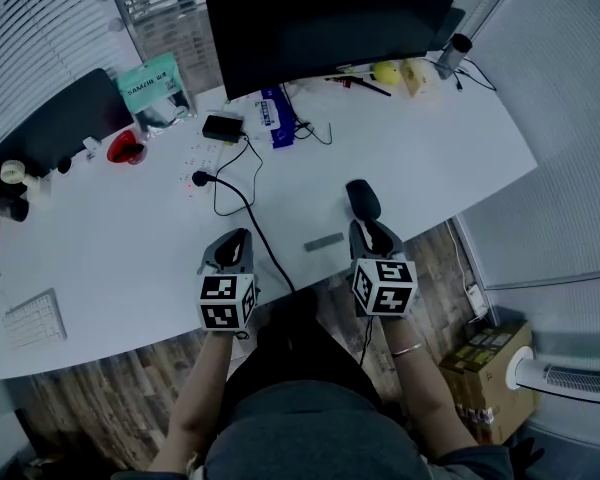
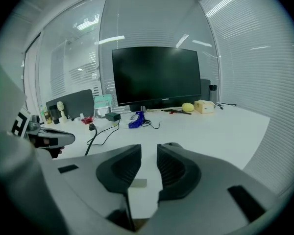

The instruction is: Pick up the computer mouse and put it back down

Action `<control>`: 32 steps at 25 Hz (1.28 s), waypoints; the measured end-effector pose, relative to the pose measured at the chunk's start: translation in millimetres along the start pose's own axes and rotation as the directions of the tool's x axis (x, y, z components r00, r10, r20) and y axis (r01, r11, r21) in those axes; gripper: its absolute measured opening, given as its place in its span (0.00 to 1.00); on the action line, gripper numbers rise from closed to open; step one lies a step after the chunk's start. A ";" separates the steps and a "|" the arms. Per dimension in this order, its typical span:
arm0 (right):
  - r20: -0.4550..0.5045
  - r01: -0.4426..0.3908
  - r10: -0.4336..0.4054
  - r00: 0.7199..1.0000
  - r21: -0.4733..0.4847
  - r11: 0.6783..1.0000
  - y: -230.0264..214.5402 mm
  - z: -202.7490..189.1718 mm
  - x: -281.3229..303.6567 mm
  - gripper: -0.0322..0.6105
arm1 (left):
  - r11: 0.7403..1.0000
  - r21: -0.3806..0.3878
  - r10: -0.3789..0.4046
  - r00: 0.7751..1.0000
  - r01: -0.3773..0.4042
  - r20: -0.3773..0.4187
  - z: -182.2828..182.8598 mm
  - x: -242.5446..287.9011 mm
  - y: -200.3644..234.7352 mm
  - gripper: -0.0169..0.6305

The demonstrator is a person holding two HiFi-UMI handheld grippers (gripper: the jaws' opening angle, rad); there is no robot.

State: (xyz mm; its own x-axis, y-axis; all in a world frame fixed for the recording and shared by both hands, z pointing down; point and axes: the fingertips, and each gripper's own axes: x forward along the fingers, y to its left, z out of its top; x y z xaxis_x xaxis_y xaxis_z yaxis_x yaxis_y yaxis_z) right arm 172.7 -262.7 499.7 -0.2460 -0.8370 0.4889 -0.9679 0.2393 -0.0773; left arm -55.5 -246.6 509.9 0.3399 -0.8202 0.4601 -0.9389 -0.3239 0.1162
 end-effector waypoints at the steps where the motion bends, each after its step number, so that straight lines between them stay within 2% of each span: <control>1: 0.003 0.001 -0.001 1.000 0.001 1.000 2.5 -0.5 -2.7 0.21 | 1.000 0.000 -0.001 1.000 0.001 0.003 -0.1 -2.1 0.5 0.08; 12: 0.008 0.006 -0.006 1.000 0.021 1.000 34.7 -12.8 -30.0 0.06 | 1.000 0.005 -0.009 1.000 0.009 0.029 -1.3 -24.1 6.5 0.08; 21: 0.028 -0.030 0.029 0.999 0.041 0.999 60.0 -14.2 -43.7 0.05 | 1.000 0.013 -0.022 0.999 0.021 0.043 -2.7 -38.0 4.4 0.08; 32: 0.044 -0.032 0.032 0.999 0.003 0.999 68.8 -17.0 -62.6 0.05 | 1.000 0.012 -0.017 0.999 0.017 0.047 -13.2 -58.0 3.7 0.08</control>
State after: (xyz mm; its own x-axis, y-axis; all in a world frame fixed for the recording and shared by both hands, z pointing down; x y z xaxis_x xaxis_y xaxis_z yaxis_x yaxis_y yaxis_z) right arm 122.4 -185.5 478.5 -0.2786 -0.8496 0.4478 -0.9597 0.2643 -0.0957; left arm -79.4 -194.0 495.2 0.3583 -0.8359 0.4159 -0.9323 -0.3434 0.1131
